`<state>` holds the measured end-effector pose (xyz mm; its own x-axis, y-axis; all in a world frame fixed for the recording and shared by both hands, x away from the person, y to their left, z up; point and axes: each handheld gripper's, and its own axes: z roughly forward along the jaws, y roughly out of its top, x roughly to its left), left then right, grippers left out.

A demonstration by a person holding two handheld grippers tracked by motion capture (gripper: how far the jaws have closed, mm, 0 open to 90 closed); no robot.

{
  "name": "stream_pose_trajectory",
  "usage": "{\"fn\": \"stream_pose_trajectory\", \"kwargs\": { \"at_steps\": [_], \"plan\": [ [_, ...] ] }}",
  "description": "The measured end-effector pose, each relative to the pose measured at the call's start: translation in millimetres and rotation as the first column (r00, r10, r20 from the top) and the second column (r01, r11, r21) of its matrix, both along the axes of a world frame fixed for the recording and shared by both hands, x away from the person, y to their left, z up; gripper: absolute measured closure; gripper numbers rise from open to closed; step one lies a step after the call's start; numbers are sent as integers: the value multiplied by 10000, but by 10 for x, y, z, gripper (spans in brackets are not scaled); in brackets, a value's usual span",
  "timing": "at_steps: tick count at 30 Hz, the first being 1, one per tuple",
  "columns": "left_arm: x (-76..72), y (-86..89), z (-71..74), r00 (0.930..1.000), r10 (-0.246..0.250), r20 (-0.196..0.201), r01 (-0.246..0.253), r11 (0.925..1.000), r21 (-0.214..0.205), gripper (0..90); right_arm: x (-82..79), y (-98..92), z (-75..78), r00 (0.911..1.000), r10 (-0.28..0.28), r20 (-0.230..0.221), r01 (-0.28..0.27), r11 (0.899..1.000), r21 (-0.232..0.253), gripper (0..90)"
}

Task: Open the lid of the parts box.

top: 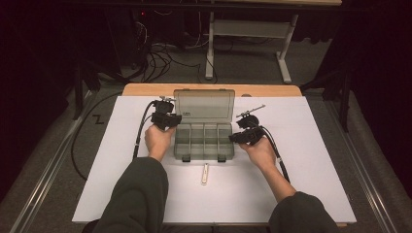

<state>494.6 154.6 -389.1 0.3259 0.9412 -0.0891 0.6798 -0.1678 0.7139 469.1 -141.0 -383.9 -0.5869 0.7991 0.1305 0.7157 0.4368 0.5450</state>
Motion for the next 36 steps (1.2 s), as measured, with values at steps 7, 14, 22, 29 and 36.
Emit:
{"fn": "stream_pose_trajectory", "kwargs": {
  "at_steps": [7, 14, 22, 29, 36],
  "plan": [
    [19, -11, -25, 9999, -12, -120, 14, 9999, 123, 731, -3, 4, 1, 10000, -18, 14, 19, 10000, -32, 755],
    [38, -14, -54, 9997, 13, -231, -11, 10000, 96, 728, -10, 9, 1, 10000, -68, 13, 68, 10000, -38, 755],
    [36, -26, -62, 9999, 7, -114, -3, 9995, 328, 698, -15, 13, 2, 9999, -103, 11, 103, 9999, -60, 755],
    [38, -21, -64, 10000, 26, -71, -22, 9991, 430, 667, -14, 11, 1, 10000, -86, 11, 86, 10000, -51, 755],
    [32, -18, -48, 10000, -33, -32, 35, 9984, 564, 630, -16, 11, -1, 10000, -86, 44, 86, 9999, -59, 755]
  ]
}}
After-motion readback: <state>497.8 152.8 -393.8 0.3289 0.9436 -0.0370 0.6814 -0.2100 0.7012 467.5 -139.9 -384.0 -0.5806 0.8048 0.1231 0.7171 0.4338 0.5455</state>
